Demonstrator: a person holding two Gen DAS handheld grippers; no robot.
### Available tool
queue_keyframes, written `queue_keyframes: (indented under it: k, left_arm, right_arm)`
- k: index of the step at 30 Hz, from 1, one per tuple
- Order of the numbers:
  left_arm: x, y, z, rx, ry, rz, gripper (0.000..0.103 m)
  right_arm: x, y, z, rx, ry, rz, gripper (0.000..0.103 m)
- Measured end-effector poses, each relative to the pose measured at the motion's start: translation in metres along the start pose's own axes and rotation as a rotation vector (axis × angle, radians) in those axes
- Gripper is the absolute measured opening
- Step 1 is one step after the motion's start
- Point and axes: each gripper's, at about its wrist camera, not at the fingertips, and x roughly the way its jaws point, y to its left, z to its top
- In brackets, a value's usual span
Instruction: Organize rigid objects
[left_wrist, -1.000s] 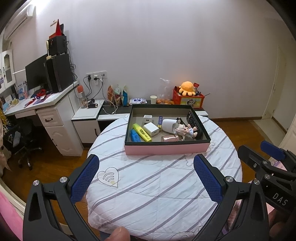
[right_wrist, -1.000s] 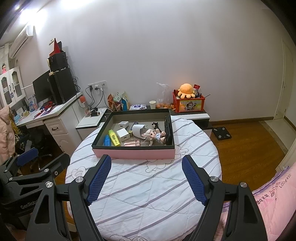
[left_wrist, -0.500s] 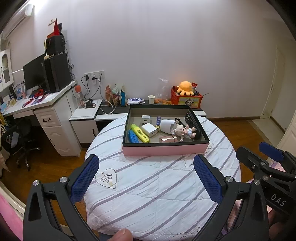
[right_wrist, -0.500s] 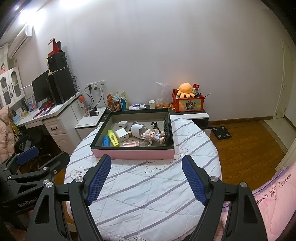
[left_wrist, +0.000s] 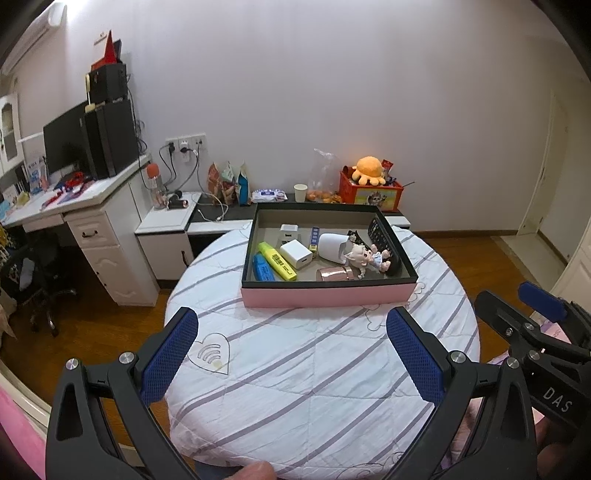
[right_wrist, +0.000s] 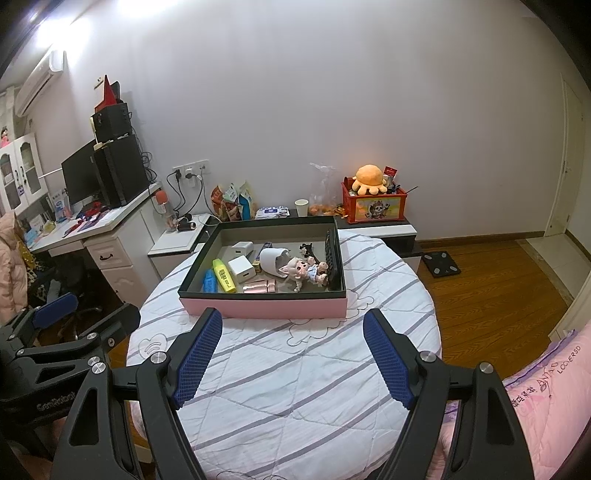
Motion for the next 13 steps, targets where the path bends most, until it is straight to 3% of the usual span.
queue_keyframes:
  k: [13]
  left_arm:
    - [0.0004, 0.0058, -0.0004, 0.0, -0.027, 0.001, 0.103]
  right_arm:
    - [0.005, -0.0059, 0.0004, 0.009, 0.003, -0.011, 0.08]
